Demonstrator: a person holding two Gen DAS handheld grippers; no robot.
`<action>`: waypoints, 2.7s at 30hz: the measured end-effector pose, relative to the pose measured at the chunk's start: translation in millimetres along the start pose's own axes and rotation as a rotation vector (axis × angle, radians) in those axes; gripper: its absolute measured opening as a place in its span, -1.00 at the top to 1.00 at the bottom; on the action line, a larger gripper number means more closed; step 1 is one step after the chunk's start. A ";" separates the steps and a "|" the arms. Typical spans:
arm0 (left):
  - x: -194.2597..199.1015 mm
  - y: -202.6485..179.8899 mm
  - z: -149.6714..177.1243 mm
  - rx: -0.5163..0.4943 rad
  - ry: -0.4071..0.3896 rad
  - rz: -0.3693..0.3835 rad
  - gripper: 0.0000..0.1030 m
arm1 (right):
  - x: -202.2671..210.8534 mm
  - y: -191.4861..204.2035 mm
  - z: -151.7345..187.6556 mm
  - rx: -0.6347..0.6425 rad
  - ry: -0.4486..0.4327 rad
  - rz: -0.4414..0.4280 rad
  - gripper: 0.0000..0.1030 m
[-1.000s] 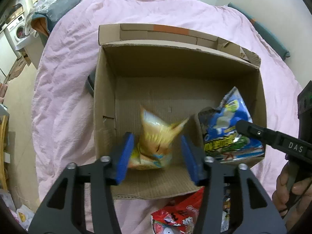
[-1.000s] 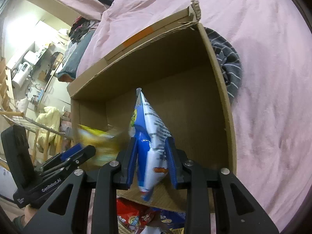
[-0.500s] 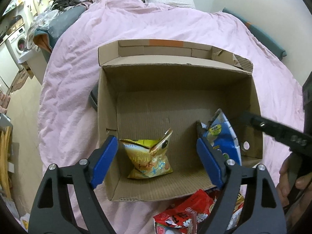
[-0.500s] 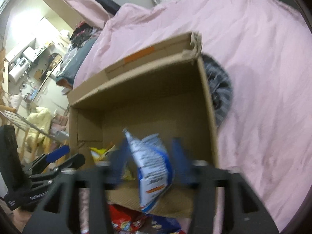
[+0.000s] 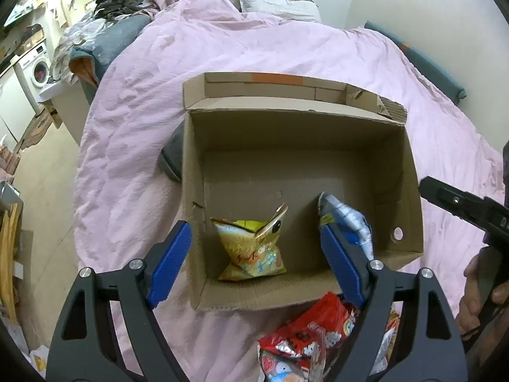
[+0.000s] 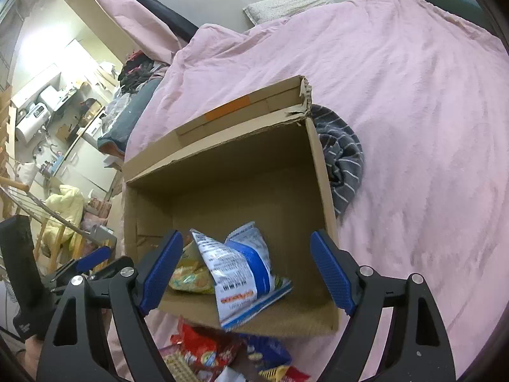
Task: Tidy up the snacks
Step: 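Grasp the white shrimp bag with left tool while right tool grasps white printed bag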
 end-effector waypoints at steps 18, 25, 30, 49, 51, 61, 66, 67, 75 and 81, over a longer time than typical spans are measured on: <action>31.2 37.2 65.6 0.114 0.054 0.016 -0.58 | 49.7 4.5 78.6 0.005 -0.010 0.002 -0.65; 25.2 48.7 114.9 0.170 0.156 0.035 -0.58 | 42.4 -3.7 107.3 -0.064 0.064 -0.036 -0.65; 12.3 36.7 151.7 0.154 0.259 0.084 -0.58 | 37.1 -2.9 124.2 -0.063 0.101 -0.027 -0.65; -41.1 -13.2 187.5 0.078 0.476 0.153 -0.29 | 19.5 -7.3 138.4 -0.091 0.159 0.001 -0.65; -40.8 -12.5 188.8 0.076 0.482 0.159 -0.13 | 17.9 -6.8 138.9 -0.088 0.165 0.000 -0.65; -22.5 -15.2 188.4 0.024 0.457 0.198 0.56 | -10.2 -2.1 157.5 -0.134 0.309 -0.081 -0.71; -10.1 -5.5 181.8 0.030 0.425 0.172 0.60 | -31.2 5.0 167.0 -0.103 0.387 -0.040 -0.71; -7.3 -4.2 181.5 0.018 0.419 0.154 0.60 | -35.5 5.9 168.3 -0.095 0.398 -0.025 -0.71; -9.9 -5.0 178.3 -0.070 0.400 0.070 0.60 | -62.4 16.9 175.2 0.008 0.462 0.089 -0.62; -4.0 -10.3 178.1 -0.112 0.374 0.067 0.61 | -41.7 21.4 179.4 0.060 0.434 0.062 0.07</action>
Point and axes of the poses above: each gripper's, at about its wrist camera, not at the fingertips, and x roughly against the way its jaws point, y to its left, z to its underside, the point moved 7 cm from there along -x, roughly the way its jaws point, and after that the axes turned 11 degrees about y, right-handed, at the moved point
